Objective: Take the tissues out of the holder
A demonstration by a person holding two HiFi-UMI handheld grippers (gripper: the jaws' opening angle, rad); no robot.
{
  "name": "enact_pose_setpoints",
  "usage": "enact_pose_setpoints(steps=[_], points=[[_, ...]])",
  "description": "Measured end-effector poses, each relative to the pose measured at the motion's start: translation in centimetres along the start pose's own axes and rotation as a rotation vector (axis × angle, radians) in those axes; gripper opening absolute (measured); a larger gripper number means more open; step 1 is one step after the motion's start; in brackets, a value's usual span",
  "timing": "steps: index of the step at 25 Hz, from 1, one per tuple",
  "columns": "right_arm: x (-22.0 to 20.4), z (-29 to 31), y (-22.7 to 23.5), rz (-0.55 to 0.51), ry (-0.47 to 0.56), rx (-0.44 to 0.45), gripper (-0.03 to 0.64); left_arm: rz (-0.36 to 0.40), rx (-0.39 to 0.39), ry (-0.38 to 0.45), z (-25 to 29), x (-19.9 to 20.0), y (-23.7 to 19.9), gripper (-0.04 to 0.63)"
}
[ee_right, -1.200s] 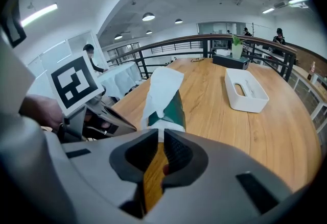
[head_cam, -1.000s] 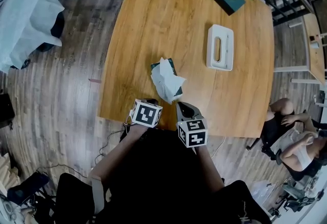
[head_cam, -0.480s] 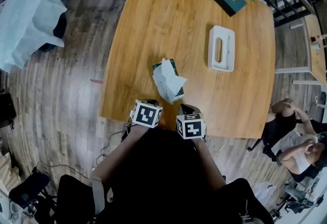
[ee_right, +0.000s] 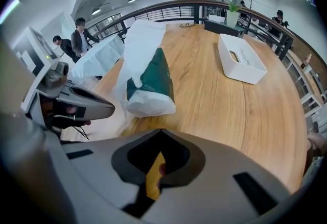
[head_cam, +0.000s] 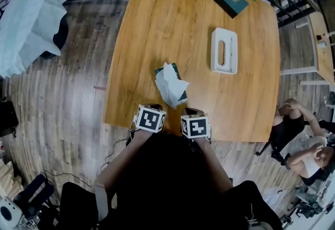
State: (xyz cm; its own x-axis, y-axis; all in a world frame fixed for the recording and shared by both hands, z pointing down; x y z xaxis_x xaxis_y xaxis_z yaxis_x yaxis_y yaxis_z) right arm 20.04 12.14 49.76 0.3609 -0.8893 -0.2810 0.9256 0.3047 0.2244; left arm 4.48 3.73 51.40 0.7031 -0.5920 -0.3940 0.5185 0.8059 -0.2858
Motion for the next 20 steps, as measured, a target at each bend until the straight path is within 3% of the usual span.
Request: enact_pose_setpoints(steps=[20], points=[[0.3,0.0,-1.5,0.039,0.017,-0.012,0.011,0.040,-0.032,-0.013,-0.6,0.0,-0.5,0.008]])
Point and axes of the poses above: the fingertips, and each gripper's own axes: z forward along the fingers, y to its right, x out of its top, the point moved 10 cm from there along -z, backward along the fingers, and after that the axes turned 12 degrees about z, right-handed, at the moved point
